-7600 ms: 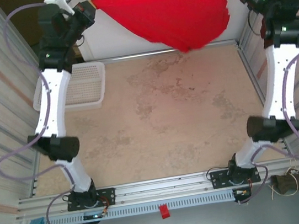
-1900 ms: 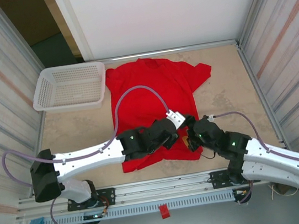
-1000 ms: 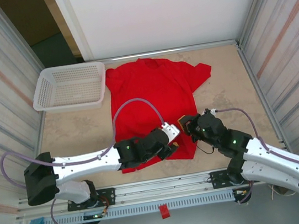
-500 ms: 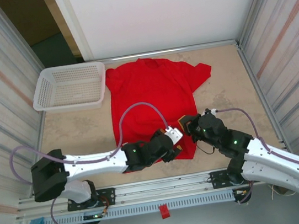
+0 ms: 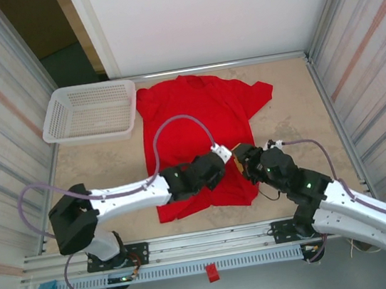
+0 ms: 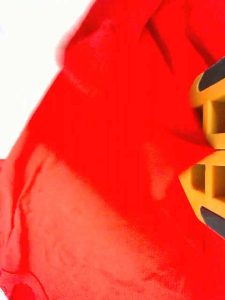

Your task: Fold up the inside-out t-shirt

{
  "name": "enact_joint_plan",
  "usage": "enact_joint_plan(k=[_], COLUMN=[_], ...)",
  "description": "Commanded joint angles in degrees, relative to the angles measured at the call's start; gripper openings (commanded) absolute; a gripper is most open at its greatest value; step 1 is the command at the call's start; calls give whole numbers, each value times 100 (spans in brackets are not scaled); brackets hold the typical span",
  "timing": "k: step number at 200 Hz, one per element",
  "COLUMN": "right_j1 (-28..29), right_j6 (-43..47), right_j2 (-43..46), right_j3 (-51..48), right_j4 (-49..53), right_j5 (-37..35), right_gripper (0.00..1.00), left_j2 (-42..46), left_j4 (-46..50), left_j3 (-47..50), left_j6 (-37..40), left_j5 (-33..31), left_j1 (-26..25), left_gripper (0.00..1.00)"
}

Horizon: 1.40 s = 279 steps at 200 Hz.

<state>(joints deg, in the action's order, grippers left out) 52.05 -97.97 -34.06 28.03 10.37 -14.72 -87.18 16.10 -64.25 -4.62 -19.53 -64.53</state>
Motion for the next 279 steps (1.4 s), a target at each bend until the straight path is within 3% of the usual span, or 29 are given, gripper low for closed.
enact_joint_plan(k=[1, 34, 63, 85, 108, 156, 226, 247, 279], right_j1=[225, 998, 2030, 2173, 2007, 1293, 636, 804, 1506], right_j6=[632, 1395, 2009, 2114, 2218, 2650, 3485, 3692, 3973], right_j2=[577, 566, -727, -1653, -1900, -1546, -2530, -3042, -3858], right_j3=[-230, -870, -968, -972, -1008, -1019, -797, -594, -221], right_j4=[261, -875, -2020, -2720, -2862, -2247, -2871, -3209, -3551], right_j5=[-18, -30, -654, -917, -1060, -1228, -1006, -955, -1465], right_gripper=[45, 26, 9, 0, 0, 0, 0, 0, 0], left_j2=[344, 271, 287, 348, 479, 746, 558, 381, 0], left_j4=[1092, 1858, 2052, 2133, 2259, 2301, 2284, 2353, 2574], left_j3=[-908, -1502, -1642, -1674, -1633, -1544, -2088, -2389, -3013], left_j6=[192, 354, 374, 418, 470, 456, 343, 211, 146], left_j5=[871, 1012, 1003, 1066, 1056, 1242, 1793, 1791, 1820], left_j1=[218, 257, 257, 242, 214, 170, 98, 99, 98], left_gripper=[0, 0, 0, 0, 0, 0, 0, 0, 0])
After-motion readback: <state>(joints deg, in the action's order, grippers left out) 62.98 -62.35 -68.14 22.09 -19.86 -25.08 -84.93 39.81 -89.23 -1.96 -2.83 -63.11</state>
